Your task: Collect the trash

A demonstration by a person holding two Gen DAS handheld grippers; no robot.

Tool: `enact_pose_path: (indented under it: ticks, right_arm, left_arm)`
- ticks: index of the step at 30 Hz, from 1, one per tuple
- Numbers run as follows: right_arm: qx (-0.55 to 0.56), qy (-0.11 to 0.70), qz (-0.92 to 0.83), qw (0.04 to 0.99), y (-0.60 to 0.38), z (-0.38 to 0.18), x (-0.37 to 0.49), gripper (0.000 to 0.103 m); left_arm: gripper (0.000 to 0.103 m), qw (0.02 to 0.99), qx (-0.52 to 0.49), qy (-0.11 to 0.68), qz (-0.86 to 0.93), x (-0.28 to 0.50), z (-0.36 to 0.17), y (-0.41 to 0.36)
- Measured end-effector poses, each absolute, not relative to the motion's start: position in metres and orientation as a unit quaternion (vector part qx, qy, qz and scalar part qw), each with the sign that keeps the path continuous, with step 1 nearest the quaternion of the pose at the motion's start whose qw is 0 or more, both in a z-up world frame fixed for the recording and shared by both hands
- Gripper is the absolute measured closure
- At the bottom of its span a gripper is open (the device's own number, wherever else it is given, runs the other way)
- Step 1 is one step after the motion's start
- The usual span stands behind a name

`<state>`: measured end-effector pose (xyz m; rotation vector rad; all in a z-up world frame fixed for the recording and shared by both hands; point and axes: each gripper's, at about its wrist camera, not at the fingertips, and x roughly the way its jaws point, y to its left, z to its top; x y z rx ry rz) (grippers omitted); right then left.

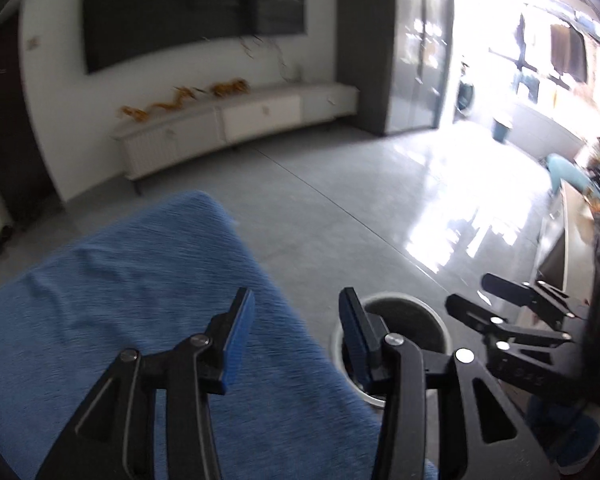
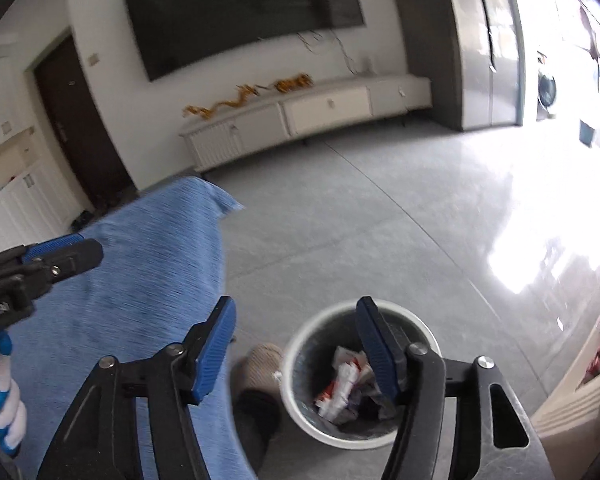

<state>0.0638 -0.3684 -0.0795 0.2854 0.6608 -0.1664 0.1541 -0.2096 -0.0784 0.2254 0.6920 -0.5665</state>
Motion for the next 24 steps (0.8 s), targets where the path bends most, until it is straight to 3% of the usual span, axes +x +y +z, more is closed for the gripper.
enact_pose_path:
  ticks: [4,7,10,18,24]
  right_arm:
    - [0.101,0.286,-0.047,0.952,-0.311,-0.043,0.069,0.030]
    - [0.075,0.264,-0.029,0.961,-0.276,-0.024,0.072,0.022]
    - [0.061,0.245,-0.014,0.967,-0.250,-0.011,0.072,0.020]
    - [0.043,0.225,0.006,0.973,-0.210,0.001,0.073,0.011]
    - [0.028,0.229,-0.009,0.973,-0.201,0.001,0.078,0.007]
  left_arm:
    - [0.048,0.934,0.096,0.283,-0.196,0.144,-0.055,-0.149]
    - [0.044,0.951,0.094,0.259,-0.142,0.135,-0.042,-0.104]
    - [0.032,0.957,0.085,0.255,-0.104,0.128,-0.036,-0.068]
    - [0.028,0.970,0.060,0.234,-0.031,0.094,-0.028,-0.008]
    - [0.017,0.975,0.039,0.218,-0.005,0.089,-0.023,0.014]
